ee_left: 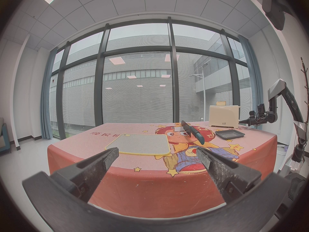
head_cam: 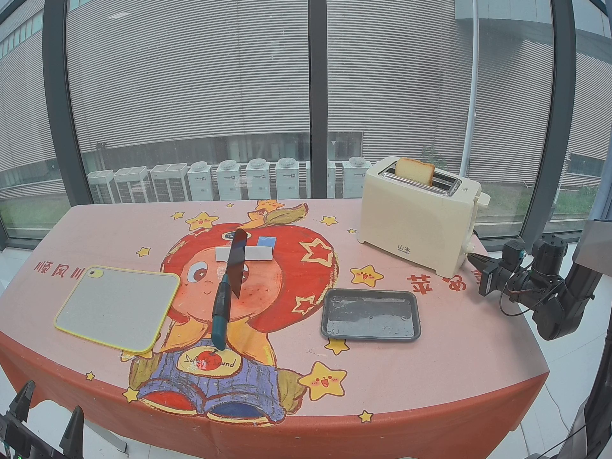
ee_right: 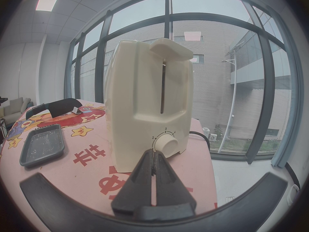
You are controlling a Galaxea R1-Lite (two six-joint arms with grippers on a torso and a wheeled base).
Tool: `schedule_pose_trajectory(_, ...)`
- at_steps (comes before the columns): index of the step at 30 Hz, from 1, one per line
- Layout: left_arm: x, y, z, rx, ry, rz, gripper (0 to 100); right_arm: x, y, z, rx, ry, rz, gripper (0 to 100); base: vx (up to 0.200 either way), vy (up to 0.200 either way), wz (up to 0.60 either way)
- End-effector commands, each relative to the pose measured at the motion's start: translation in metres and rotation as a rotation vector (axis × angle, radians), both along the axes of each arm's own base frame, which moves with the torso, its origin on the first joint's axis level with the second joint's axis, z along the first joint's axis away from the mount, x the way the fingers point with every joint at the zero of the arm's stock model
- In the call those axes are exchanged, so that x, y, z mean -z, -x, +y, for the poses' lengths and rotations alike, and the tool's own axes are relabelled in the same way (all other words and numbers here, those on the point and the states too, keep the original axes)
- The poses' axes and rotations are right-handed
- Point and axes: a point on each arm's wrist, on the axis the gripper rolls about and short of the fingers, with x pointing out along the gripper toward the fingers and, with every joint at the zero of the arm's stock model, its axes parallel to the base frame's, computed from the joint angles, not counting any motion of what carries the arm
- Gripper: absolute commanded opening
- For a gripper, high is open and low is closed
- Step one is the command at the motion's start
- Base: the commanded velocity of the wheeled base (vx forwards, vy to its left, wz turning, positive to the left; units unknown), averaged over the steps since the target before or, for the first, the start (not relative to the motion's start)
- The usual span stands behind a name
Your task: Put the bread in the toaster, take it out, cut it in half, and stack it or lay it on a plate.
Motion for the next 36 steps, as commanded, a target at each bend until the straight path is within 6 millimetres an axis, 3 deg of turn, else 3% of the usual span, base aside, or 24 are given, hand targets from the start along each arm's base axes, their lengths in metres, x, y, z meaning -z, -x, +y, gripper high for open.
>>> schedule_pose_trajectory(1,0.005,-0.001,0.000,0.000,0.000,0.021,100,-0.002,0.001,0.000,0.000,0.001,-0.005,0,0.000,0.000,0.00)
schedule_pose_trajectory(8,0.005,-0.001,0.000,0.000,0.000,0.019,100,-0.009,0.010,0.003,-0.008,0.001,-0.007,0,0.000,0.000,0.00)
schedule_pose_trajectory(19,0.005,-0.001,0.000,0.000,0.000,0.019,100,-0.044,0.033,0.010,-0.028,0.001,-0.076,0,0.000,0.000,0.00)
schedule_pose_trajectory(28,0.005,-0.001,0.000,0.000,0.000,0.019,100,-0.057,0.044,0.018,-0.054,-0.001,-0.098,0,0.000,0.000,0.00)
schedule_pose_trajectory(29,0.005,-0.001,0.000,0.000,0.000,0.019,100,-0.057,0.044,0.018,-0.052,-0.001,-0.100,100,0.000,0.000,0.00)
schedule_pose_trajectory(36,0.005,-0.001,0.000,0.000,0.000,0.019,100,-0.066,0.047,0.023,-0.069,-0.008,-0.134,100,0.000,0.000,0.00)
